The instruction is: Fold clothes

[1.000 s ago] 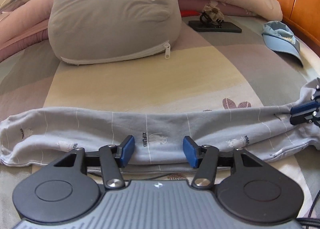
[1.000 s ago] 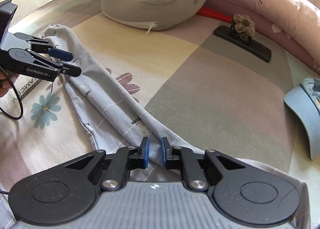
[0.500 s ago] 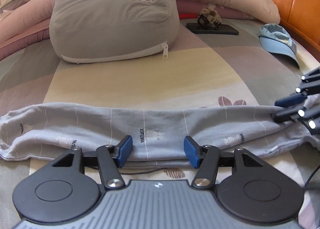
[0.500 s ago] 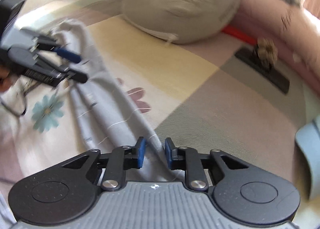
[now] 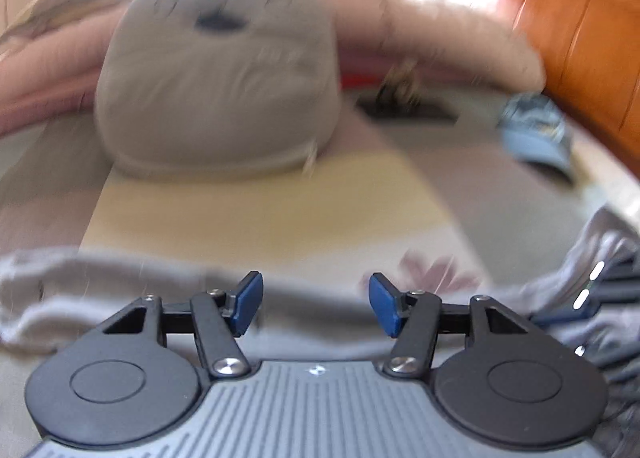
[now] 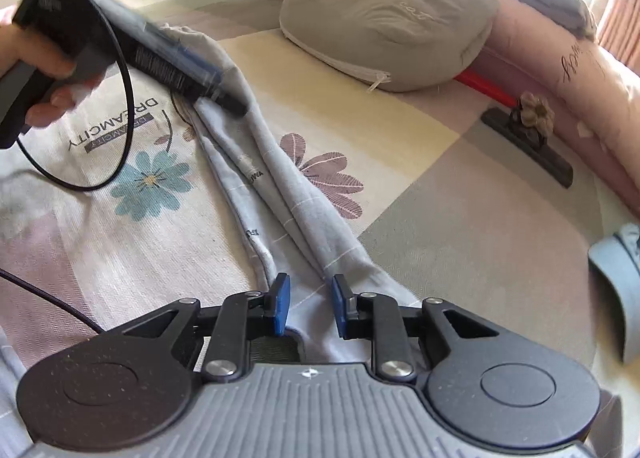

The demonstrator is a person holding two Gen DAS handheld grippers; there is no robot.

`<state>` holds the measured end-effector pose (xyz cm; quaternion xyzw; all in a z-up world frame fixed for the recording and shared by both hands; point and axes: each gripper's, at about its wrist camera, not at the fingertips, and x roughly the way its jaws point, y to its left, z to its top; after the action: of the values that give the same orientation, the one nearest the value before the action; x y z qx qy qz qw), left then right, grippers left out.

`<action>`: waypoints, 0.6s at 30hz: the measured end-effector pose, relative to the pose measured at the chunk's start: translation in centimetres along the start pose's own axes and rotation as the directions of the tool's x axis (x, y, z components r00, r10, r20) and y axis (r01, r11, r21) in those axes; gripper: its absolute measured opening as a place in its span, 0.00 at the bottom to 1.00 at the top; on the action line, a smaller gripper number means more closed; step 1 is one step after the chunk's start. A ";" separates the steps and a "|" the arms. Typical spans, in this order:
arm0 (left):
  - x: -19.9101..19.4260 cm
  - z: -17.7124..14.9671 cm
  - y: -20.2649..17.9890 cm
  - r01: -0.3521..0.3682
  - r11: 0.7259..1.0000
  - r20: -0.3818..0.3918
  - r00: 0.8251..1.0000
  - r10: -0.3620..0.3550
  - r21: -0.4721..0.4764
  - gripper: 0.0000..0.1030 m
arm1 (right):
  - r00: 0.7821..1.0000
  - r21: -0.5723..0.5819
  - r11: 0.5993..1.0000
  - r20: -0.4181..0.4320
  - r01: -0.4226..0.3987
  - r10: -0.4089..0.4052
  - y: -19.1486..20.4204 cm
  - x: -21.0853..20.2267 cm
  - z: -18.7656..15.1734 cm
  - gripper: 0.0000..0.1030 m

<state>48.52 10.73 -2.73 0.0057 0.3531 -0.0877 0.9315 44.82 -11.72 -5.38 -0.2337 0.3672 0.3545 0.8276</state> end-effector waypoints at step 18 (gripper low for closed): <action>2.0 -1.1 -1.5 0.046 0.999 -0.083 0.996 -0.046 0.003 0.57 | 0.999 0.245 0.970 0.031 0.005 -0.013 -10.7 0.7 3.6 0.26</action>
<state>49.00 9.05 -4.81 0.0033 0.3911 -0.1097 0.9138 54.80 -15.98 -2.33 -0.1258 0.3937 0.3066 0.8574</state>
